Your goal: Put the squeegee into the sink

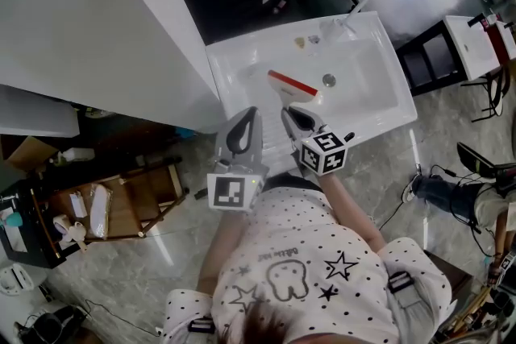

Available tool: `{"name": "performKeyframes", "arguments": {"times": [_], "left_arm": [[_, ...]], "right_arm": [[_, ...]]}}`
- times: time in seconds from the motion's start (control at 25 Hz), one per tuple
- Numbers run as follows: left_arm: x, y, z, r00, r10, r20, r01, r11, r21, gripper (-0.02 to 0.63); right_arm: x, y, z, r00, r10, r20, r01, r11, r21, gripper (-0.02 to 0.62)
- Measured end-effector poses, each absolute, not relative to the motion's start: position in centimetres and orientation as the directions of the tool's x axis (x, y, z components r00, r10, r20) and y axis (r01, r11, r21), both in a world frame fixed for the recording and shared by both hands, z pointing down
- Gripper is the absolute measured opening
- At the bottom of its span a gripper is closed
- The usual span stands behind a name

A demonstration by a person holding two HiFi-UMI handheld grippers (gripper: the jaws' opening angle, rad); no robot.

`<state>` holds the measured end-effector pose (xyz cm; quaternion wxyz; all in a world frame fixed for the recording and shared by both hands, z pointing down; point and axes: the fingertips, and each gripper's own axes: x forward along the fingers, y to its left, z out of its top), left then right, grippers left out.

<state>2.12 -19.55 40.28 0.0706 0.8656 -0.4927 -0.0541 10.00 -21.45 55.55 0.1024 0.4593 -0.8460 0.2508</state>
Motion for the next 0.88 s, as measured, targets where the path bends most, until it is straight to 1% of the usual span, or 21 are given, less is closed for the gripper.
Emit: {"name": "performKeyframes", "arguments": {"times": [0.88], "left_arm": [[1.8,-20.6,40.3,0.469,-0.883,-0.013,-0.868,-0.464,0.175,-0.006]], "right_arm": [[9.5,-22.8,57.8,-0.585,-0.678,0.444,-0.811,0.478,-0.338,0.025]]}}
